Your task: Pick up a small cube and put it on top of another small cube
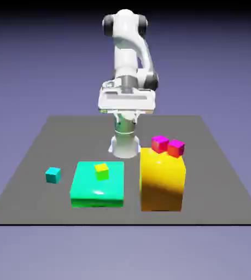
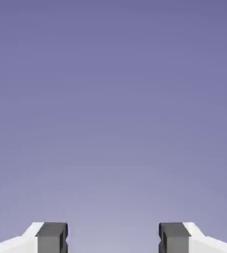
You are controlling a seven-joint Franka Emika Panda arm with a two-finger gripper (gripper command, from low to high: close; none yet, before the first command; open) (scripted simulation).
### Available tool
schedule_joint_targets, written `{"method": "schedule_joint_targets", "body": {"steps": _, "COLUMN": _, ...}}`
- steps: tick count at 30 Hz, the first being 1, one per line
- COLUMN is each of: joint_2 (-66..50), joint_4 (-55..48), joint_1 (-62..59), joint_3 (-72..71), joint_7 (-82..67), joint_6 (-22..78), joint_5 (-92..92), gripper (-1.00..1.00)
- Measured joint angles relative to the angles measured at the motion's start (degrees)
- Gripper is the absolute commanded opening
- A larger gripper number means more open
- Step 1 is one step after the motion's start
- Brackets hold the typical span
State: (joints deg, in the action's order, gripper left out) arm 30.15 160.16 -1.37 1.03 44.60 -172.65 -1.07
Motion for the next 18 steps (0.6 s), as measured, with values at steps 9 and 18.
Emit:
{"method": "schedule_joint_targets", "body": {"steps": 9, "joint_2": -18.7, "joint_4": -6.3, "joint_1": -15.4, "joint_3": 7.7, "joint_7": 16.0, "joint_6": 10.1, "joint_5": -8.0, "gripper": 0.00}}
{"method": "schedule_joint_targets", "body": {"steps": 18, "joint_2": -37.4, "joint_4": -12.5, "joint_1": -30.8, "joint_3": 15.4, "joint_7": 32.0, "joint_6": 20.3, "joint_5": -15.9, "gripper": 0.00}}
